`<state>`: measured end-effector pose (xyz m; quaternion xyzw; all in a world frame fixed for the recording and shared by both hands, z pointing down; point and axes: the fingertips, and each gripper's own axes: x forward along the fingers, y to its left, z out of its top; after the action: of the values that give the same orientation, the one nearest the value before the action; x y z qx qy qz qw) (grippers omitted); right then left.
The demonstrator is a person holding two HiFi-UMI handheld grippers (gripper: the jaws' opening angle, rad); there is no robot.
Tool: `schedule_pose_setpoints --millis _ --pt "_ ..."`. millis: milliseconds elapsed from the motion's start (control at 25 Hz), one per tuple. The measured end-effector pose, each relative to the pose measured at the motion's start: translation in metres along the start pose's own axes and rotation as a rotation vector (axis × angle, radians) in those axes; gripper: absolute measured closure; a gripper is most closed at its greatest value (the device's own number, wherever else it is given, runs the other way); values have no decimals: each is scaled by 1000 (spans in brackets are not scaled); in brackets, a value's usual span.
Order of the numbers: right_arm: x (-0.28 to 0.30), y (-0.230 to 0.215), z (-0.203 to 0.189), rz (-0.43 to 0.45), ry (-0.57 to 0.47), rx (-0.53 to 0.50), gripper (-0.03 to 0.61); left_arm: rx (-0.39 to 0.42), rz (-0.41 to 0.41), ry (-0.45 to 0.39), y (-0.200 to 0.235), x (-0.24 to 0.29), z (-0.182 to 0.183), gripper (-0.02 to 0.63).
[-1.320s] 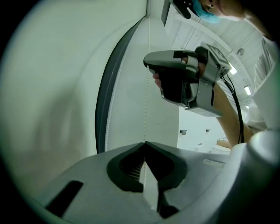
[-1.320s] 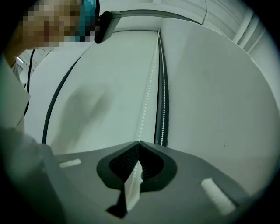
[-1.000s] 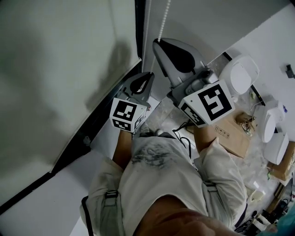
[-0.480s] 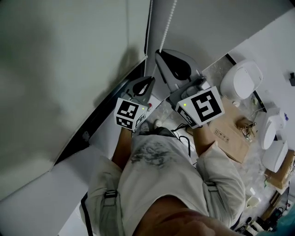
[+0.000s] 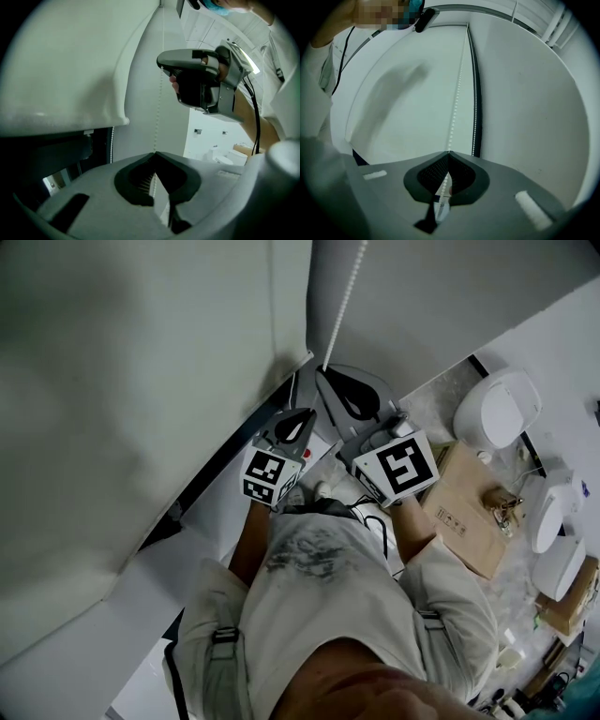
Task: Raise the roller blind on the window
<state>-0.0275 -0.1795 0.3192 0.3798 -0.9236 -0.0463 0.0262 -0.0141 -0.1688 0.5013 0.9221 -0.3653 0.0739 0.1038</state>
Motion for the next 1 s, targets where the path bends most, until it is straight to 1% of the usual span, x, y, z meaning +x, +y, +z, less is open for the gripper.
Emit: schedule_pose_setpoints --millis 320,480,720,1000 --pt "1 11 -28 15 41 -10 568 -19 15 38 6 1 -29 600" --pt "2 17 -40 23 36 -22 568 -31 26 58 8 0 -46 600" --pt "1 26 -71 37 87 -9 568 -45 44 98 11 -5 -74 600" --pt "-1 35 -78 67 89 -17 568 -33 79 133 10 -9 -88 600"
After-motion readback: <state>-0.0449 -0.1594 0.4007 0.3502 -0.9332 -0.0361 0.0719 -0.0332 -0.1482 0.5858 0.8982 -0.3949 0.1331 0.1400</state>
